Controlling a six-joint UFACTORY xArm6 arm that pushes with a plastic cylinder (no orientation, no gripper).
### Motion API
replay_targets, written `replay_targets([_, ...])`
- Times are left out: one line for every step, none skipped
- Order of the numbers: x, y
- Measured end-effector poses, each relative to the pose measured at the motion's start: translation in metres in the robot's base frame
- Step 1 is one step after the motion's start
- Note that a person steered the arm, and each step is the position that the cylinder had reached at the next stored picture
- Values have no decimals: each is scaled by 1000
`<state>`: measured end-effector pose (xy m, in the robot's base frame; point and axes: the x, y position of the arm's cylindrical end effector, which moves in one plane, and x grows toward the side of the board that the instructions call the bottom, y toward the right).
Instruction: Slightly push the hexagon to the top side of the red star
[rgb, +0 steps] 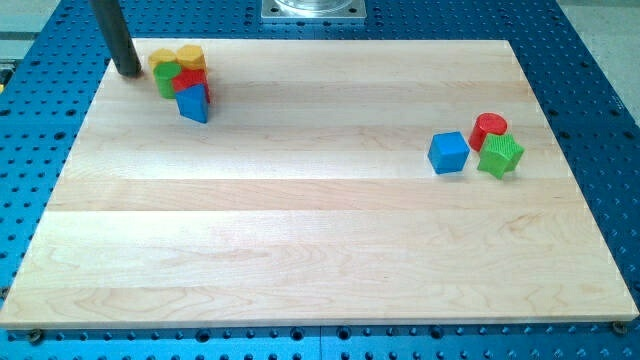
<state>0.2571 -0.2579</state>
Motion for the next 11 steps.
replay_targets([0,20])
replay_targets([-2,32])
replay_targets([-46,34])
replay_targets([-65,55])
replay_targets([-65,75])
replay_targets([-63,78])
replay_targets([-63,78])
replay_targets([-60,78])
replay_targets([-53,78])
replay_targets([-44,79])
replay_targets([-38,79])
